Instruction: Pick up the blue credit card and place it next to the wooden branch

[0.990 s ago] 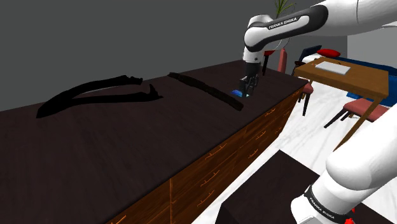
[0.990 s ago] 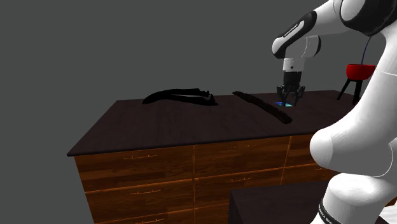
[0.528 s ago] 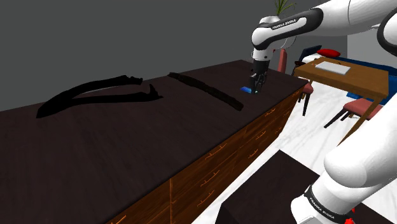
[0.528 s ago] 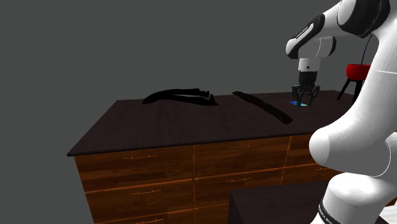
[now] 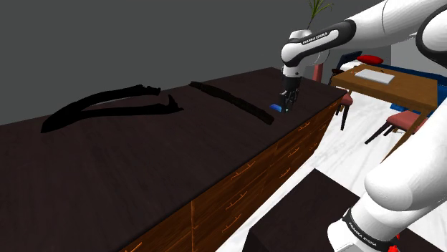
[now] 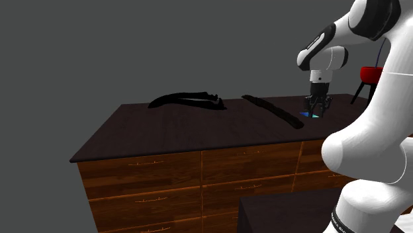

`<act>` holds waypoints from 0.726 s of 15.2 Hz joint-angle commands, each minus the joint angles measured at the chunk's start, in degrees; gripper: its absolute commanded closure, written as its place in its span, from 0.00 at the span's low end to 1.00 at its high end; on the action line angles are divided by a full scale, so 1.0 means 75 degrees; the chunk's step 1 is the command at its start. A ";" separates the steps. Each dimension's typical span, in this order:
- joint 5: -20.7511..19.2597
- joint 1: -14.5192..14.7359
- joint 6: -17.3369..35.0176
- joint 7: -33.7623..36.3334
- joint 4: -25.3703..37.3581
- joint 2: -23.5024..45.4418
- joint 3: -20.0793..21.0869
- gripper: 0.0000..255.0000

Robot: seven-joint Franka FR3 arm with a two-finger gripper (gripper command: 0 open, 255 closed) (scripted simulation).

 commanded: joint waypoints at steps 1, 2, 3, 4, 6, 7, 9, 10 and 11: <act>-0.0003 0.0003 0.0216 0.0013 -0.0144 0.0068 0.0003 1.00; -0.0005 0.0003 0.0315 0.0016 -0.0203 0.0108 0.0002 1.00; -0.0006 0.0002 0.0414 0.0020 -0.0261 0.0149 0.0002 1.00; -0.0008 0.0002 0.0513 0.0023 -0.0316 0.0193 0.0002 1.00; -0.0012 0.0001 0.0711 0.0030 -0.0423 0.0284 0.0001 1.00; -0.0014 0.0001 0.0809 0.0034 -0.0474 0.0331 0.0001 1.00; -0.0019 0.0001 0.1006 0.0041 -0.0571 0.0431 0.0000 1.00; -0.0021 0.0001 0.1104 0.0045 -0.0616 0.0484 -0.0001 1.00; -0.0025 0.0000 0.1252 0.0050 -0.0683 0.0565 -0.0001 1.00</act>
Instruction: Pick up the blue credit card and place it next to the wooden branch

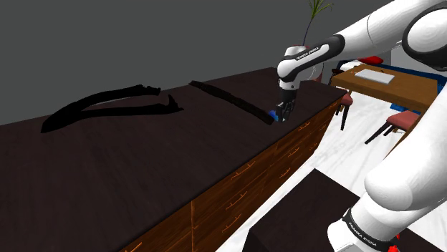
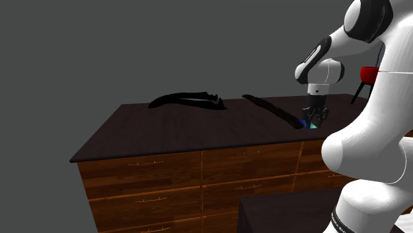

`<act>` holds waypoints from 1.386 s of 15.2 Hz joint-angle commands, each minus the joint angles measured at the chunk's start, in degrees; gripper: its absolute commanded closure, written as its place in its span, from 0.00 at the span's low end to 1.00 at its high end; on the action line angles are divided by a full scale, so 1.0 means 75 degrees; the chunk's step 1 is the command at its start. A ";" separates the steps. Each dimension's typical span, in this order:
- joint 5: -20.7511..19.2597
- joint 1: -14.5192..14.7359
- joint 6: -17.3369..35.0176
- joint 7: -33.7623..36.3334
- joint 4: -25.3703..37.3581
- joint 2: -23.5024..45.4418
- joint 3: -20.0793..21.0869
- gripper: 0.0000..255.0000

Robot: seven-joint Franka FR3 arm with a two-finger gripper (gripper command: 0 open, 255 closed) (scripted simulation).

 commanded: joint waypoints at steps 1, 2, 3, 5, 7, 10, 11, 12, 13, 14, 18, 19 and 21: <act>-0.0002 0.0007 0.0136 0.0018 -0.0086 0.0055 0.0006 1.00; -0.0002 0.0007 0.0136 0.0018 -0.0085 0.0057 0.0006 1.00; -0.0002 0.0007 0.0136 0.0018 -0.0084 0.0057 0.0006 1.00; -0.0002 0.0007 0.0136 0.0018 -0.0084 0.0057 0.0006 1.00; -0.0002 0.0008 0.0136 0.0018 -0.0084 0.0057 0.0006 1.00; -0.0002 0.0008 0.0136 0.0018 -0.0084 0.0058 0.0005 0.00; -0.0002 0.0008 0.0136 0.0018 -0.0084 0.0058 0.0005 0.00; -0.0002 0.0008 0.0136 0.0018 -0.0084 0.0058 0.0005 0.00; -0.0002 0.0008 0.0136 0.0018 -0.0084 0.0058 0.0005 0.00; -0.0002 0.0008 0.0136 0.0018 -0.0084 0.0058 0.0005 0.00; 0.0021 0.0023 -0.0827 0.0005 0.0585 -0.0235 0.0020 0.00; 0.0021 0.0023 -0.0827 0.0005 0.0585 -0.0235 0.0020 0.00; 0.0021 0.0023 -0.0827 0.0005 0.0585 -0.0236 0.0020 0.00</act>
